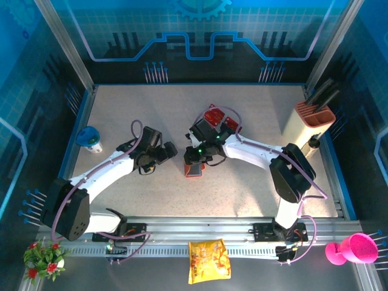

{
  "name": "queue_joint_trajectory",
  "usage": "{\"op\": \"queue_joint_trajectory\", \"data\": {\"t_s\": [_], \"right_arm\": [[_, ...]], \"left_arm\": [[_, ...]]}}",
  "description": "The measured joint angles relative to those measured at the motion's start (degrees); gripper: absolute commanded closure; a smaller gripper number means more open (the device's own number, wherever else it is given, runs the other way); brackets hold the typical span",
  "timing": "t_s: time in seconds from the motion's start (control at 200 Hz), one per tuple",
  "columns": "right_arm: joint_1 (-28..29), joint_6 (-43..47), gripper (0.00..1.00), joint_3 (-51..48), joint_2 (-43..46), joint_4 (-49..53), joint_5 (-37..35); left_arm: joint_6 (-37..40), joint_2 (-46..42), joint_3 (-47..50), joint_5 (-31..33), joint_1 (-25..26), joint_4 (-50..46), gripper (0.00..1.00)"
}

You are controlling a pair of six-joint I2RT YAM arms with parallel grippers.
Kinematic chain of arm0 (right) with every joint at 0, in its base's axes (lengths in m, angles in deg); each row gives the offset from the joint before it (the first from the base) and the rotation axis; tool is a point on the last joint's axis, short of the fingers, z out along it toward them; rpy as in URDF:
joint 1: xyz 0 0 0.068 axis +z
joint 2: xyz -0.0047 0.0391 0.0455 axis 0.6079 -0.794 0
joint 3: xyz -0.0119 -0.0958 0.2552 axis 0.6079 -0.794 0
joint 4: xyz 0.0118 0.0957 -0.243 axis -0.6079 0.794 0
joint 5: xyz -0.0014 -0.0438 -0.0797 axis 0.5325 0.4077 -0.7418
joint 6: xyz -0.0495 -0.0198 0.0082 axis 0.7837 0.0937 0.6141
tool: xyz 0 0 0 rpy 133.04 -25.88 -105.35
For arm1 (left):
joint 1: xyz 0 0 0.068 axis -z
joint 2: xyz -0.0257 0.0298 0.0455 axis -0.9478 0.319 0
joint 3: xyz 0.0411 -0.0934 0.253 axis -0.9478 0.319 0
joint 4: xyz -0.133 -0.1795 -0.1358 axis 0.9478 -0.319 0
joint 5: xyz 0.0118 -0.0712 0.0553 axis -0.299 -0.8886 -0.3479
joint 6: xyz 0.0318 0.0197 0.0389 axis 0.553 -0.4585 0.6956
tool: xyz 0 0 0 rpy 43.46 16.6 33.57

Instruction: Put the credit cards into the card holder

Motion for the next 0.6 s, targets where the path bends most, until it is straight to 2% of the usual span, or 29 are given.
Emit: {"op": "queue_joint_trajectory", "data": {"t_s": [0.31,0.6], "right_arm": [[-1.75,-0.76,0.86,-9.16,0.04,-3.26,-0.26],[-1.99,-1.31,0.87,-12.37,0.04,-5.75,-0.44]], "left_arm": [[5.05,4.00,-0.15,-2.12,0.00,0.26,0.01],[10.01,8.74,-3.91,-5.05,0.28,0.39,0.01]]}}
